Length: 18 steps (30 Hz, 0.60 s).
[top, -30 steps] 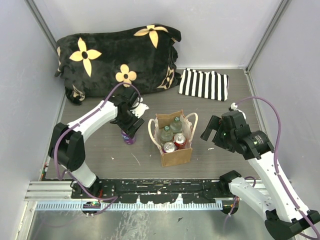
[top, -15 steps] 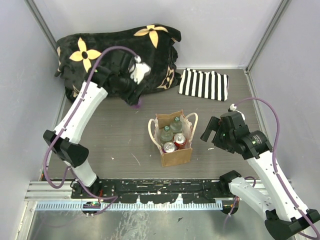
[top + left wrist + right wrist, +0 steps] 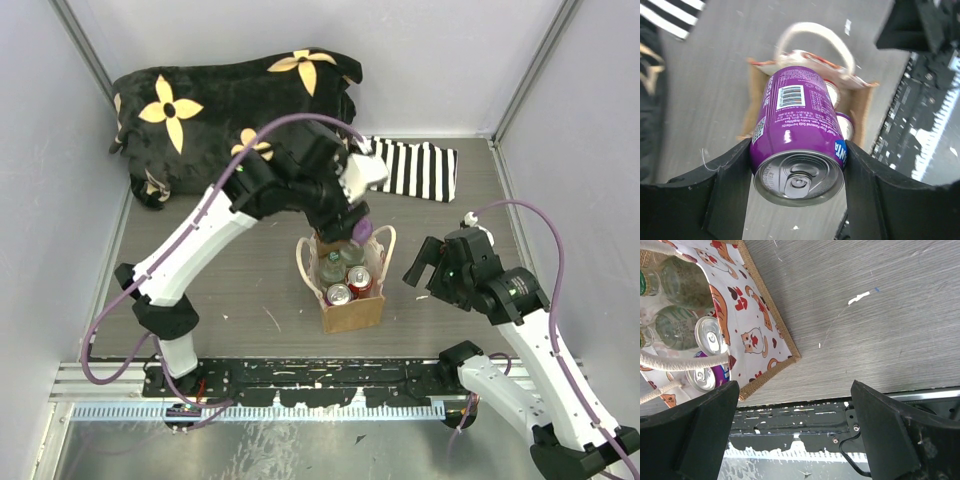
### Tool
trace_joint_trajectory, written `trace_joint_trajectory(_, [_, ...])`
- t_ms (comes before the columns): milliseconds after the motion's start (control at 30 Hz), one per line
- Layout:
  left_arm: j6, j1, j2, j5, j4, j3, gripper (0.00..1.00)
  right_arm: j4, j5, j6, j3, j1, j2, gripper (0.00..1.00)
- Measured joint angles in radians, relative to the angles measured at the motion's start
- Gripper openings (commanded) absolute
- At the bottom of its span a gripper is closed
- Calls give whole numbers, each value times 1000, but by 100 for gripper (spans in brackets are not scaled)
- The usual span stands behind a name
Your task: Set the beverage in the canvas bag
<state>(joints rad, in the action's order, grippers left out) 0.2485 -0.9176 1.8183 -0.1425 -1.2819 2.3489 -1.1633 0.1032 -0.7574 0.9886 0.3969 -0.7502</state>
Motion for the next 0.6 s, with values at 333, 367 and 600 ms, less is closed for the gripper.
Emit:
trace_joint_trajectory(333, [-48, -114, -67, 0, 56, -344, 0, -27, 0, -13, -1, 0, 34, 100])
trace_joint_trajectory(367, [-52, -120, -73, 6, 66, -373, 0, -28, 0, -13, -2, 0, 37, 100])
trace_joint_trajectory(600, [-72, -180, -76, 29, 132, -443, 0, -40, 1, -19, -6, 0, 48, 100])
